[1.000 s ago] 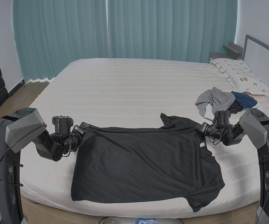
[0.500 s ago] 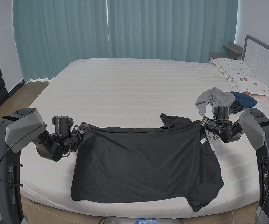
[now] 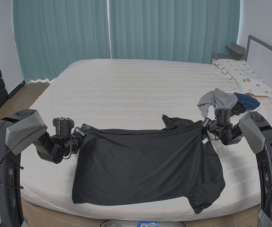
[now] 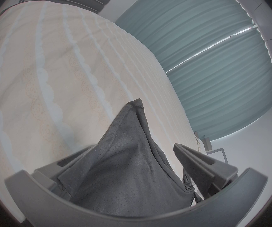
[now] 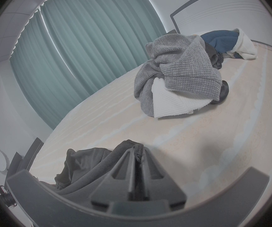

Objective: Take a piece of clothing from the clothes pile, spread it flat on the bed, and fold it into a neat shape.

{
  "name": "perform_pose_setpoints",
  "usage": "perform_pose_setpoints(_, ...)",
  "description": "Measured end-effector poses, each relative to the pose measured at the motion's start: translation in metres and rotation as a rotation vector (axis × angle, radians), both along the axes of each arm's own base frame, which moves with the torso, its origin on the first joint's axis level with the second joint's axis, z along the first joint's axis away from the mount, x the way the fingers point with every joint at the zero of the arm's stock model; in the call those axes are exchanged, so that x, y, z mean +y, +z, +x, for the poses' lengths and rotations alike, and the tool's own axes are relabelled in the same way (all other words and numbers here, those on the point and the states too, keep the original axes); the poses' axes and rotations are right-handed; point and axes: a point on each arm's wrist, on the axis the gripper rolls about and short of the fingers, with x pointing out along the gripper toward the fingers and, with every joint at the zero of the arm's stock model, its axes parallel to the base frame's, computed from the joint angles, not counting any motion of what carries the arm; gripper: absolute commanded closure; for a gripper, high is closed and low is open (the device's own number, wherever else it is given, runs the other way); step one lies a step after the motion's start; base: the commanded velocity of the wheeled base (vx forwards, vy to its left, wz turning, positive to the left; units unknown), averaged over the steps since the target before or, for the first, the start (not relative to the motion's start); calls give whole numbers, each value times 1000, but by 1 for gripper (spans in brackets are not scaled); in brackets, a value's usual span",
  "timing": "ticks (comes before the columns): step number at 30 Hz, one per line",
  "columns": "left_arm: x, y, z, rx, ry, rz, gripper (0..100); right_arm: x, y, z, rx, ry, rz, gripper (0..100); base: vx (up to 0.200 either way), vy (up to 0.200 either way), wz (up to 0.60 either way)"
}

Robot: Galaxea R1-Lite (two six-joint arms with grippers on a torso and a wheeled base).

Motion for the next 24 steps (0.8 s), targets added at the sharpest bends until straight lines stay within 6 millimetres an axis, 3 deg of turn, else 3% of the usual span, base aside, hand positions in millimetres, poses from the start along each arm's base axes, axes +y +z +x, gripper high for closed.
perform_pose_setpoints(9, 0, 0, 0, 0, 2, -2, 0, -2, -9, -4, -14, -25, -7, 0, 0, 0, 0)
perform_pose_setpoints(14, 0, 0, 0, 1, 3, -5, 0, -9, -1, -12, -36, -50, 10, 0, 0, 0, 0)
perform_pose_setpoints(18, 1, 2, -1, 0, 13, -6, 0, -11, 4, -33, 10, -55, 46, 0, 0, 0, 0)
perform_pose_setpoints(24, 1, 14, -9, -8, 23, -7, 0, -10, 15, -82, 124, -27, 106, 0, 0, 0, 0)
